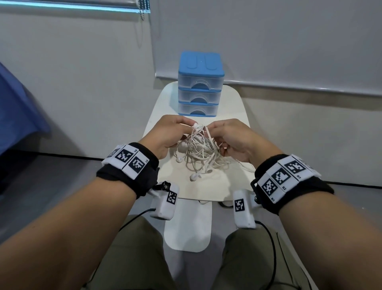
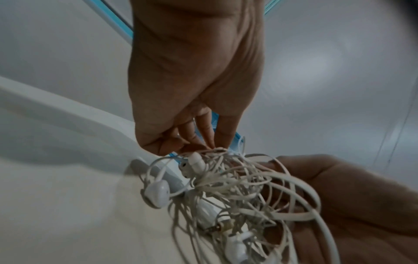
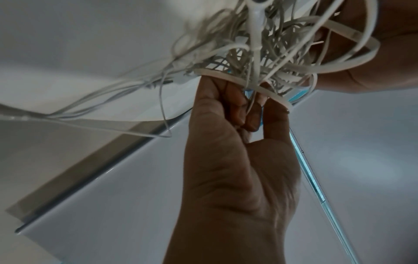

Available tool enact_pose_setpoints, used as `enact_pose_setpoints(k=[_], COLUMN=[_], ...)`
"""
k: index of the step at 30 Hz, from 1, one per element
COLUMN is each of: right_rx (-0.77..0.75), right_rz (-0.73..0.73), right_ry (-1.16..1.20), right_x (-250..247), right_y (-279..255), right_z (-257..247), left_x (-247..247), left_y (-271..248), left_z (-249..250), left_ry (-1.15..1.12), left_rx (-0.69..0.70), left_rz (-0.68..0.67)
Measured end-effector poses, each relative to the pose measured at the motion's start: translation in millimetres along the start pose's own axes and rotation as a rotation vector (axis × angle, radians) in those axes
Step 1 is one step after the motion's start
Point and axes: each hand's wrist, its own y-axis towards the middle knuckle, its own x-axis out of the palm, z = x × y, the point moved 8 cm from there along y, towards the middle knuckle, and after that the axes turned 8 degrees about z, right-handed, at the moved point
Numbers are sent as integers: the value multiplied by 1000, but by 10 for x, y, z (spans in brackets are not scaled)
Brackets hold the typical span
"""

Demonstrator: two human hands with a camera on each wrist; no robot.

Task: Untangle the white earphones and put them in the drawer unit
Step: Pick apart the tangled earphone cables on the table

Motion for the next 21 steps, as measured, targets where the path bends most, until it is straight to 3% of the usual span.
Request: enact_pose_setpoints(k=[12, 21], right_rx=[-31, -18], right_rz=[19, 33], right_ry=[-3, -9], right_x=[-75, -138], right_y=[-18, -93], right_z=[22, 24], left_x=[-58, -9], left_y=[-67, -65], left_z=[144, 58], left_ry=[185, 169], left_rx=[153, 79], left_rz=[-23, -124])
